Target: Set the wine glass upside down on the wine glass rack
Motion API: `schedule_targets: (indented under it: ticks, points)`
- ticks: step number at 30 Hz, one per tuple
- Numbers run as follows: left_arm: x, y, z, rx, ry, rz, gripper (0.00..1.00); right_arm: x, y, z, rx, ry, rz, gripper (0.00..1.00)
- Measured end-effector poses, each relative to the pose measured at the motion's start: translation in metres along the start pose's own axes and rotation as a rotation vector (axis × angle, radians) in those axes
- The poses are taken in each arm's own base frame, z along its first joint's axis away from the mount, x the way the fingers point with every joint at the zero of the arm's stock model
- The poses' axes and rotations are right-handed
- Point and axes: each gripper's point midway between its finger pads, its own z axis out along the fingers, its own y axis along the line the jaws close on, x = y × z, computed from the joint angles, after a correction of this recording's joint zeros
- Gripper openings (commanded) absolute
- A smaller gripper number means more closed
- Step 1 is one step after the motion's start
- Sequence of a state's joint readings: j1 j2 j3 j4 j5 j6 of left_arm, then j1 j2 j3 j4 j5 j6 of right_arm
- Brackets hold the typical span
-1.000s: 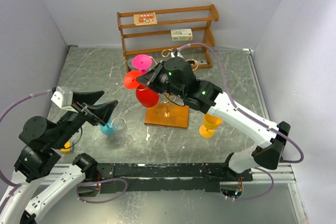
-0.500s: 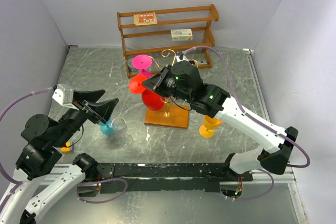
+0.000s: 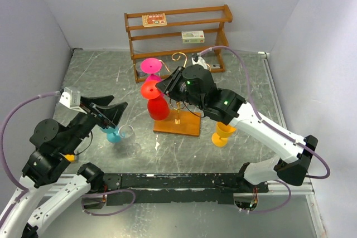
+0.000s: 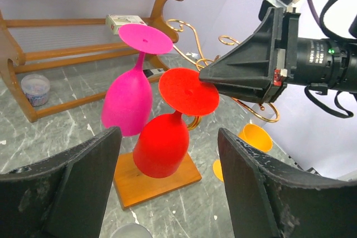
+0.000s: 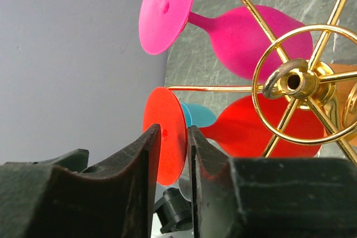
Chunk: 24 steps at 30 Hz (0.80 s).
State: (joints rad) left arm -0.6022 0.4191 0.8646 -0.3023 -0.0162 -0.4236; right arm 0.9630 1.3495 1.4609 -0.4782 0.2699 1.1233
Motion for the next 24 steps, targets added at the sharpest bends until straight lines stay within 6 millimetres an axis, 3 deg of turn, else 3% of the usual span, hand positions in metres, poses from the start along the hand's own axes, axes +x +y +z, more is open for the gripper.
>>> schedule_targets:
  ticks: [7, 15, 20, 24]
  points:
    - [0.003, 0.008, 0.005, -0.041, 0.007, -0.002, 0.80, -0.007, 0.002, -0.001, -0.001, -0.022, -0.012, 0.38]
    - [0.017, 0.019, 0.009, -0.081, 0.032, 0.008, 0.81, -0.020, -0.011, -0.008, 0.034, -0.025, -0.051, 0.47]
    - [0.026, 0.023, 0.015, -0.093, 0.064, 0.021, 0.81, -0.032, -0.010, -0.025, 0.004, -0.038, -0.129, 0.51]
    - [0.025, 0.023, 0.014, -0.091, 0.062, 0.030, 0.82, -0.047, -0.002, -0.051, -0.050, -0.077, -0.203, 0.54]
